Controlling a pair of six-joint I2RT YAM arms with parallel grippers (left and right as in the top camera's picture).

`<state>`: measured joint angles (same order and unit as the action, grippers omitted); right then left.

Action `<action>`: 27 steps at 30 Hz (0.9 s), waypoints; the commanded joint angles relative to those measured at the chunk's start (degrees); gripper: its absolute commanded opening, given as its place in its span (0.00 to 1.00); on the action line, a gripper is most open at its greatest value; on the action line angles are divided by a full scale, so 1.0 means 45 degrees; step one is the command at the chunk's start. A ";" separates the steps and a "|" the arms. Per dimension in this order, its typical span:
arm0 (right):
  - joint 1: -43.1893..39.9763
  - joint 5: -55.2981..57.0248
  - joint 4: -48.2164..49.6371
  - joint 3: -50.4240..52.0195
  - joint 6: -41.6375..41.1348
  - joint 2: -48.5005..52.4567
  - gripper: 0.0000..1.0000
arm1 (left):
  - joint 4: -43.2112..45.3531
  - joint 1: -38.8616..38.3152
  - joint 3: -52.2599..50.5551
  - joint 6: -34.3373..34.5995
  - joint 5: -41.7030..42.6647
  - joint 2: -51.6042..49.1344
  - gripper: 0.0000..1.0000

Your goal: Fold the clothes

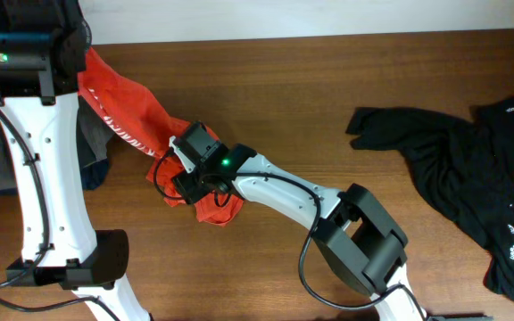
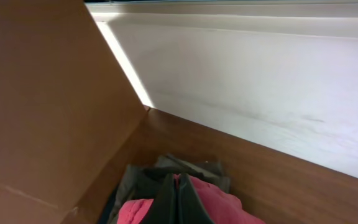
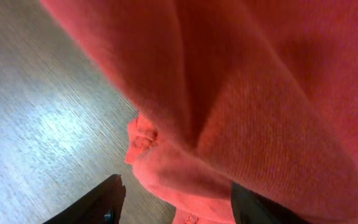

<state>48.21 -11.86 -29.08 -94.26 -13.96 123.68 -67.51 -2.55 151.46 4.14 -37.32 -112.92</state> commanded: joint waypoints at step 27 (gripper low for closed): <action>-0.7130 0.3041 -0.9151 -0.1938 0.4056 -0.5770 0.04 | -0.0709 0.0602 0.0117 0.0136 0.2492 0.0403 0.01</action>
<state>20.60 2.96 -68.14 -103.88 -1.15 96.60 -69.97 0.01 151.46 4.16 -31.79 -112.92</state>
